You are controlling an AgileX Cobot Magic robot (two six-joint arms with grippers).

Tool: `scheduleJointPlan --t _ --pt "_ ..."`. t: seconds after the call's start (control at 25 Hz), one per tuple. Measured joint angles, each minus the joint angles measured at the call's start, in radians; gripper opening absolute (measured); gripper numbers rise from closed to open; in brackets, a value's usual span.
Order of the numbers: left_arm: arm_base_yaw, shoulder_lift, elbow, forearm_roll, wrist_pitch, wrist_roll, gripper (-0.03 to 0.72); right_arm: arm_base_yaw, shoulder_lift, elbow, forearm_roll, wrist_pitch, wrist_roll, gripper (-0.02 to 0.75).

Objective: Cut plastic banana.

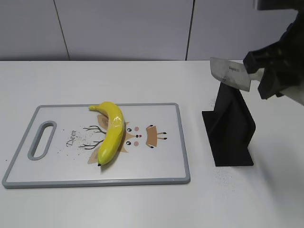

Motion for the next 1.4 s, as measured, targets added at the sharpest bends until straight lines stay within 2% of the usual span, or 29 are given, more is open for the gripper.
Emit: scheduleJointPlan --t 0.2,0.36,0.52,0.64,0.8,0.92,1.12,1.24,1.4 --pt "0.000 0.120 -0.032 -0.007 -0.097 0.004 0.588 0.000 -0.027 -0.044 0.014 -0.107 -0.125 0.165" --pt "0.000 0.321 -0.052 -0.053 -0.217 0.099 0.588 0.000 0.005 -0.066 0.112 -0.245 -0.430 0.165" --pt "0.000 0.576 -0.122 -0.185 -0.284 0.313 0.588 0.000 0.073 -0.072 0.221 -0.307 -0.840 0.165" --pt "0.000 0.767 -0.218 -0.307 -0.283 0.517 0.588 0.000 0.138 -0.075 0.282 -0.309 -1.014 0.165" --pt "0.000 0.999 -0.364 -0.453 -0.200 0.802 0.588 0.000 0.229 -0.076 0.421 -0.307 -1.272 0.165" --pt "-0.004 1.155 -0.472 -0.506 -0.112 0.965 0.588 0.000 0.289 -0.097 0.557 -0.275 -1.449 0.165" --pt "-0.069 1.353 -0.622 -0.521 -0.051 1.121 0.588 0.000 0.386 -0.178 0.626 -0.173 -1.629 0.165" --pt "-0.129 1.434 -0.691 -0.496 -0.031 1.162 0.588 -0.009 0.431 -0.227 0.649 -0.129 -1.657 0.165" --pt "-0.180 1.530 -0.734 -0.414 -0.026 1.175 0.588 -0.040 0.461 -0.259 0.739 -0.073 -1.724 0.165"
